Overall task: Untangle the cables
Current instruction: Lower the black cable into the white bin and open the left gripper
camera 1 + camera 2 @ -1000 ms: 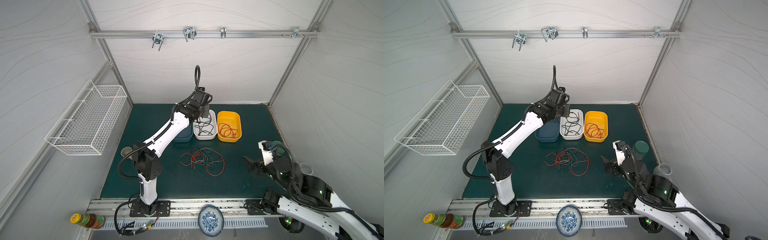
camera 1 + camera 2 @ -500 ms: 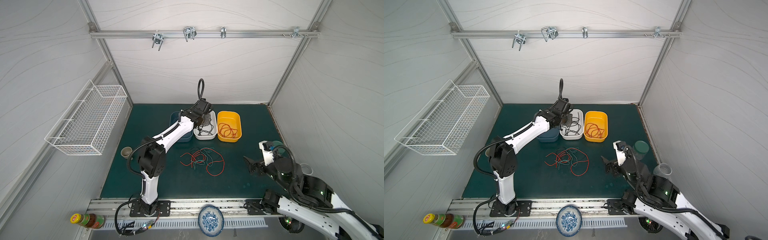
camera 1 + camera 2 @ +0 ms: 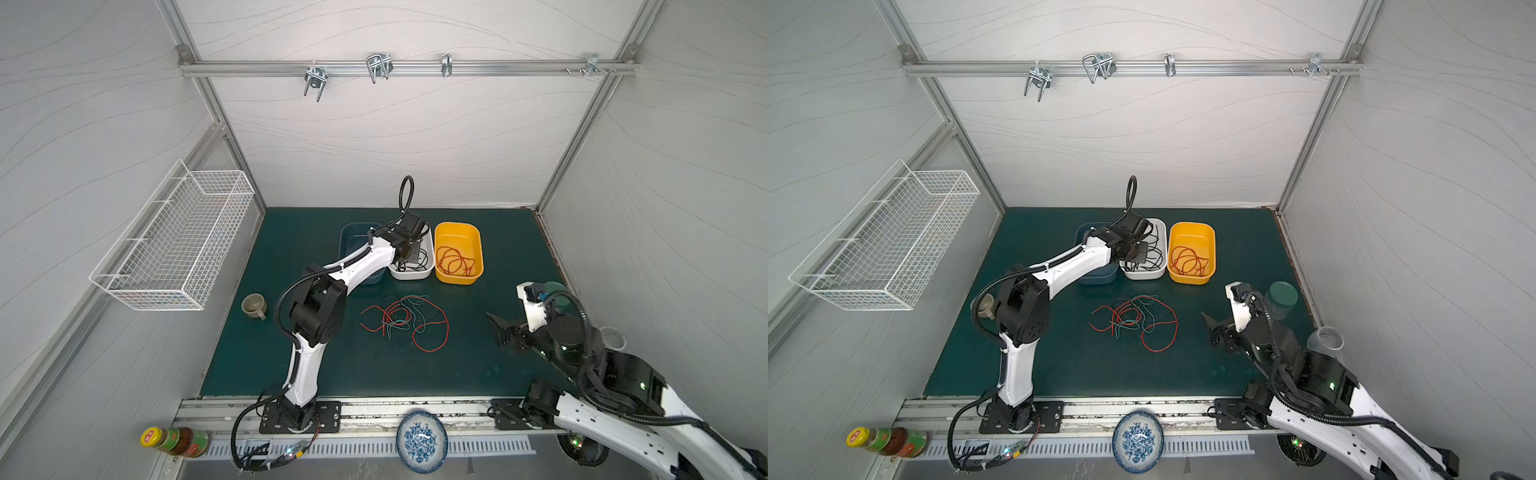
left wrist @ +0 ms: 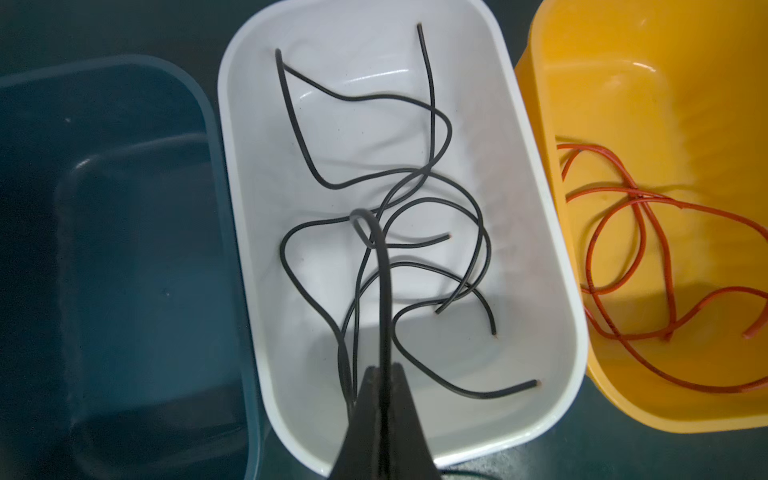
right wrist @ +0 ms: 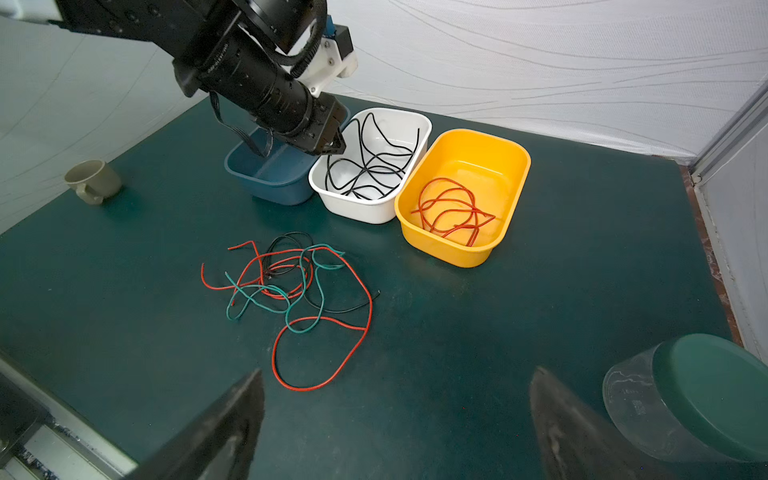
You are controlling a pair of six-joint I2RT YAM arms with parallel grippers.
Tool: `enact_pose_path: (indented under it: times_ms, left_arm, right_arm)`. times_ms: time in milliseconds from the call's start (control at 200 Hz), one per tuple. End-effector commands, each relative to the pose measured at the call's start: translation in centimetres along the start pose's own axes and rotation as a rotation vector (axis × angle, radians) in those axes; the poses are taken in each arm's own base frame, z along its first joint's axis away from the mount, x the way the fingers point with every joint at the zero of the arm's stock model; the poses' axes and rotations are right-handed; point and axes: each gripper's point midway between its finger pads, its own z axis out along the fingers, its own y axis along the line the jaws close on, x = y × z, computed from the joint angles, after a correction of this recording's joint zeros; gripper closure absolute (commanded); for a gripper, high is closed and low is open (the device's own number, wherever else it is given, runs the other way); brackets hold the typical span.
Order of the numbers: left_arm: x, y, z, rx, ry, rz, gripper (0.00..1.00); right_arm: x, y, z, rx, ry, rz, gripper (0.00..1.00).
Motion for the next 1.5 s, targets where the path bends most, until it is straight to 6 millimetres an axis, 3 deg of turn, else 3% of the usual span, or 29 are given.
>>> enact_pose_path:
  times_ms: [0, 410, 780, 800, 1200, 1496]
  left_arm:
    - [0.2, -0.5, 1.1, 0.007, 0.024, -0.012, 1.00]
    - [0.7, -0.4, 2.3, -0.016, 0.064, 0.001, 1.00]
    - [0.5, -0.7, 1.7, -0.005, 0.069, 0.002, 0.85]
    - [-0.5, -0.9, 1.2, 0.004, 0.045, -0.004, 0.84]
    - [-3.6, -1.2, -1.5, 0.006, -0.007, 0.047, 0.66]
    - [-6.8, -1.0, -6.4, 0.014, -0.082, 0.082, 0.47]
  right_arm:
    - [-0.4, 0.2, -0.1, -0.014, -0.027, -0.005, 0.01]
    - [-0.4, 0.2, 0.0, -0.014, -0.024, -0.005, 0.01]
    - [-0.4, 0.3, 0.1, -0.017, -0.019, -0.003, 0.01]
    - [-0.4, 0.3, 0.1, -0.016, -0.019, -0.002, 0.01]
    - [-0.3, 0.3, 0.1, -0.015, -0.016, -0.003, 0.01]
    - [-0.1, 0.1, 0.3, 0.005, 0.007, 0.012, 0.01]
